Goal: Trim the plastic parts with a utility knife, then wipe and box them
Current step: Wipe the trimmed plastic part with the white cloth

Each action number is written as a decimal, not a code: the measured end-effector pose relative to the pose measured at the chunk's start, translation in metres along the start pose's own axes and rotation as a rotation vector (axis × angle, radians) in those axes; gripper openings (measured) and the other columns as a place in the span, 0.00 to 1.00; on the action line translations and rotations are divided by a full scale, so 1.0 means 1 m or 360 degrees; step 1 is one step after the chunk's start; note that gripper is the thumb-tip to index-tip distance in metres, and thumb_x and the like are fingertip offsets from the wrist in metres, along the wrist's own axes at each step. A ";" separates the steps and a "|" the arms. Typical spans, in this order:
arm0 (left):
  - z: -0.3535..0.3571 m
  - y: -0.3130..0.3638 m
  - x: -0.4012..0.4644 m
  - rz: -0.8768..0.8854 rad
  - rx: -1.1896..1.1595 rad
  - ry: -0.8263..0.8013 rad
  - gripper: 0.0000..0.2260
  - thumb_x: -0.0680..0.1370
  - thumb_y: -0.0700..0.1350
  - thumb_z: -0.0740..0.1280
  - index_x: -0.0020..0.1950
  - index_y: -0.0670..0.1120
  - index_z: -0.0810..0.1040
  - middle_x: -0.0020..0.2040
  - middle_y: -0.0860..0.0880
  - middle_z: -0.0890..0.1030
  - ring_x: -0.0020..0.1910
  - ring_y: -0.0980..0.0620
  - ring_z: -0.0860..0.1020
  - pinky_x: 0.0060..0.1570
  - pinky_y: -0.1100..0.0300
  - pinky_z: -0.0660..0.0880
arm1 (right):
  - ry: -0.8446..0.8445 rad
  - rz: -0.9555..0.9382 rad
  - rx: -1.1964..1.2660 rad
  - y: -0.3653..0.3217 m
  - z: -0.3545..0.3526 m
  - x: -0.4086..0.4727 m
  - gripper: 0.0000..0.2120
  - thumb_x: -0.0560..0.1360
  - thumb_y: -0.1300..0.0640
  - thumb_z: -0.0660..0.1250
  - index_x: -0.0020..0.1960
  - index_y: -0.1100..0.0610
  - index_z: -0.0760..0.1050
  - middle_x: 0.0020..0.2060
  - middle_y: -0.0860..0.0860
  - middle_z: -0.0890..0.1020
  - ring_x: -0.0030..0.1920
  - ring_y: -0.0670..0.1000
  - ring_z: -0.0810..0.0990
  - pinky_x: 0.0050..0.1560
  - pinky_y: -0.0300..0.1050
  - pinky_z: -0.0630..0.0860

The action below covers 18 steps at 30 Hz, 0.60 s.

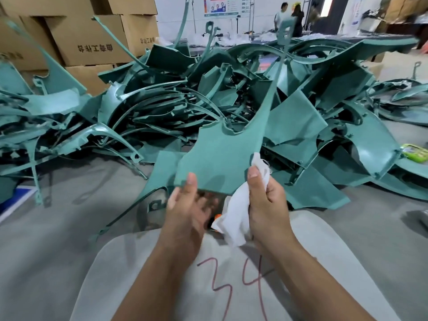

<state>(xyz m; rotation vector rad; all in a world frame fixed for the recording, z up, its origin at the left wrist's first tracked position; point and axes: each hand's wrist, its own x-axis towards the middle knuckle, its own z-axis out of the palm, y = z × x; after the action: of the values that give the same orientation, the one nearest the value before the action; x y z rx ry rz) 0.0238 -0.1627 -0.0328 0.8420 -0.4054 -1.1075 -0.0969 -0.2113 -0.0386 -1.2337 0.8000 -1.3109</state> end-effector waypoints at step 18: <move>-0.023 0.008 0.009 -0.0250 0.0719 -0.0315 0.22 0.70 0.43 0.79 0.59 0.36 0.79 0.42 0.39 0.83 0.31 0.48 0.76 0.28 0.59 0.73 | 0.0416 -0.0393 -0.0471 -0.008 -0.050 0.029 0.19 0.87 0.50 0.60 0.39 0.53 0.67 0.31 0.49 0.70 0.32 0.47 0.68 0.33 0.45 0.65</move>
<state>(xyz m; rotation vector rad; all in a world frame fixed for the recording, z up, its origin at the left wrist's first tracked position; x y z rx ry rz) 0.0480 -0.1604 -0.0420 1.1785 -0.7849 -1.2718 -0.1420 -0.2484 -0.0364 -1.4467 1.0836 -1.6195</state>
